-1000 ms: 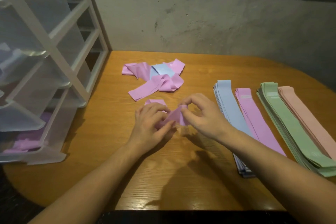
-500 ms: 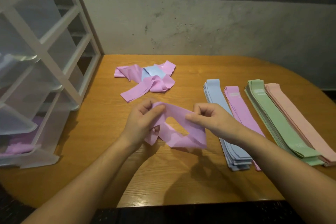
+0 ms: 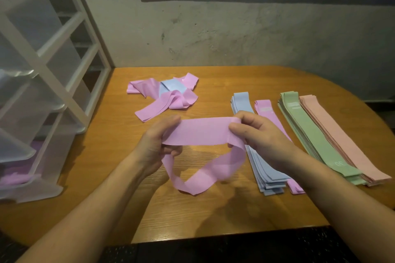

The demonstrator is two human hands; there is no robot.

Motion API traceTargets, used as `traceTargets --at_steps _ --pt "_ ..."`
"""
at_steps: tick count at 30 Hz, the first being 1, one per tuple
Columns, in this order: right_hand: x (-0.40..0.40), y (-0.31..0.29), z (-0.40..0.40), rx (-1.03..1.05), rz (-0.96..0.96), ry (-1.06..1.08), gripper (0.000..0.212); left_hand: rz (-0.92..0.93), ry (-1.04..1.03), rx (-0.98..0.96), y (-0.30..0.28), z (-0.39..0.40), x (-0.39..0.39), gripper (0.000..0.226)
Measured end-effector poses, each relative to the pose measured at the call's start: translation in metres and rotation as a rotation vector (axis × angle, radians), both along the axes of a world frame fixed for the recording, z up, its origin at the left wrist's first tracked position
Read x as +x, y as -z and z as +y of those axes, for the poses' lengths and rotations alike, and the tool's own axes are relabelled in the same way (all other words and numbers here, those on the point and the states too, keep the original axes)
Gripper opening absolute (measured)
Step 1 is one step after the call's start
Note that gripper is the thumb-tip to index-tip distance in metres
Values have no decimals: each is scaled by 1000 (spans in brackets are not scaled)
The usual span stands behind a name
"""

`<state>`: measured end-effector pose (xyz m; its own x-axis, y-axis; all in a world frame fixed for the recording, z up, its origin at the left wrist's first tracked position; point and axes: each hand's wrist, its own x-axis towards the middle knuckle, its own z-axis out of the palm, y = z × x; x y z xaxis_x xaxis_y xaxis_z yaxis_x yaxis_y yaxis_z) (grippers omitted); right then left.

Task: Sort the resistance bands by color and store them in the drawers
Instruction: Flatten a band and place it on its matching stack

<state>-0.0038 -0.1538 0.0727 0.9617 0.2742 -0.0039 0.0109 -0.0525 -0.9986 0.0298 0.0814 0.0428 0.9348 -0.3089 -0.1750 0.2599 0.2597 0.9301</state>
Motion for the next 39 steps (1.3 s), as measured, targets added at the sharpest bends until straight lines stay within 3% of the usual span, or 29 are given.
traceTargets --at_steps 4,7,9,16,25,29,39 --pt "-4 -5 -1 -20 6 39 9 -36 10 101 2 0 4 24" --pt "-9 -8 -2 -4 18 45 8 -116 17 448 10 -4 5 23" --pt "-12 -10 0 -5 22 60 11 -196 32 527 16 -10 4 17" --pt "-20 -21 4 18 -14 117 17 -381 143 510 25 -24 -1 10" --pt "-23 -18 3 -48 -62 217 11 -420 56 121 7 -50 -30 44" --pt "-23 -18 3 -32 -117 223 13 -432 84 144 0 -60 -37 25" --pt "-21 -10 -2 -84 -200 291 10 -441 97 282 -15 -74 -39 24"
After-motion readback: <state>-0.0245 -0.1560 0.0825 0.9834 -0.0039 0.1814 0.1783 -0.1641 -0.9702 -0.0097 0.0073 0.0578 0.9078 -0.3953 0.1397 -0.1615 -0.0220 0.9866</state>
